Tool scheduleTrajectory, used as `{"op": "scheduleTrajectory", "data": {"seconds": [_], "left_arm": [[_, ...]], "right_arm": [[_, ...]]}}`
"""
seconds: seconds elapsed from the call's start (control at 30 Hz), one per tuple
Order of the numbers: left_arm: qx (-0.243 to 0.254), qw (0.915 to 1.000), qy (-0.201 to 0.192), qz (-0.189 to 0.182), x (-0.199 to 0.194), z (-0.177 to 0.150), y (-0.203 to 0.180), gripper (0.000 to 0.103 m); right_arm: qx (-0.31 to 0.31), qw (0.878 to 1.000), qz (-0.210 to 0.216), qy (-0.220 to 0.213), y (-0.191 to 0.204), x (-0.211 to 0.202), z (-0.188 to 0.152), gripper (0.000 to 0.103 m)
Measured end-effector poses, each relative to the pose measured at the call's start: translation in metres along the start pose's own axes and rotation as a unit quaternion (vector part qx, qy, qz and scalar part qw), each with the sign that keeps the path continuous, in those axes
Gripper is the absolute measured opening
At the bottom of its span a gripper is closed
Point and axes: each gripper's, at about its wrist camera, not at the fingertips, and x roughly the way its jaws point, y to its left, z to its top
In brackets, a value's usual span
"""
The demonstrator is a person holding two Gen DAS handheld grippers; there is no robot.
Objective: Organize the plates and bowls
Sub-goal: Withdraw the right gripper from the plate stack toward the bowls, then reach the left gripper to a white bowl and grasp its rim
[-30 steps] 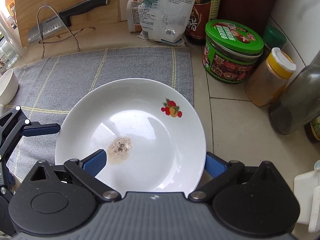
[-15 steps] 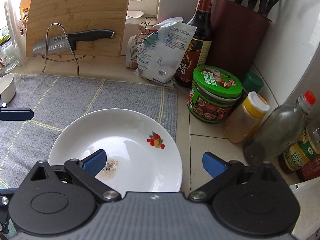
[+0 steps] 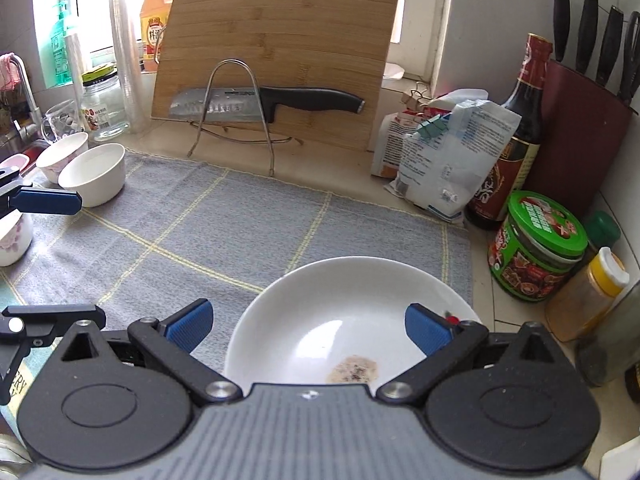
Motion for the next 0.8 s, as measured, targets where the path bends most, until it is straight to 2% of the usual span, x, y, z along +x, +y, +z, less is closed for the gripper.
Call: {"op": "scheduleTrajectory", "data": {"seconds": [0.17,0.3,0.43,0.53,0.8], "left_arm": [[-0.035,0.9993,-0.004,0.013,-0.015,-0.013,0.036,0.102],[-0.021,0.9997,0.006,0.010,-0.028,-0.025,0.060,0.102],[-0.018,0.9997,0.013,0.004,-0.047,-0.038,0.091,0.102],[-0.018,0.9996,0.017,0.012,-0.062,-0.047,0.116,0.102],[-0.014,0.9990,-0.003,0.042,-0.104,-0.067,0.188,0.102]], "right_arm": [[0.024,1.000,0.003,-0.017,0.028,-0.005,-0.005,0.103],[0.022,1.000,0.005,-0.022,0.059,-0.003,-0.009,0.103],[0.010,1.000,-0.004,-0.004,0.099,0.006,-0.006,0.103],[-0.005,1.000,0.006,-0.004,0.138,0.012,-0.006,0.103],[-0.018,0.999,0.029,0.004,0.223,0.030,-0.004,0.103]]}}
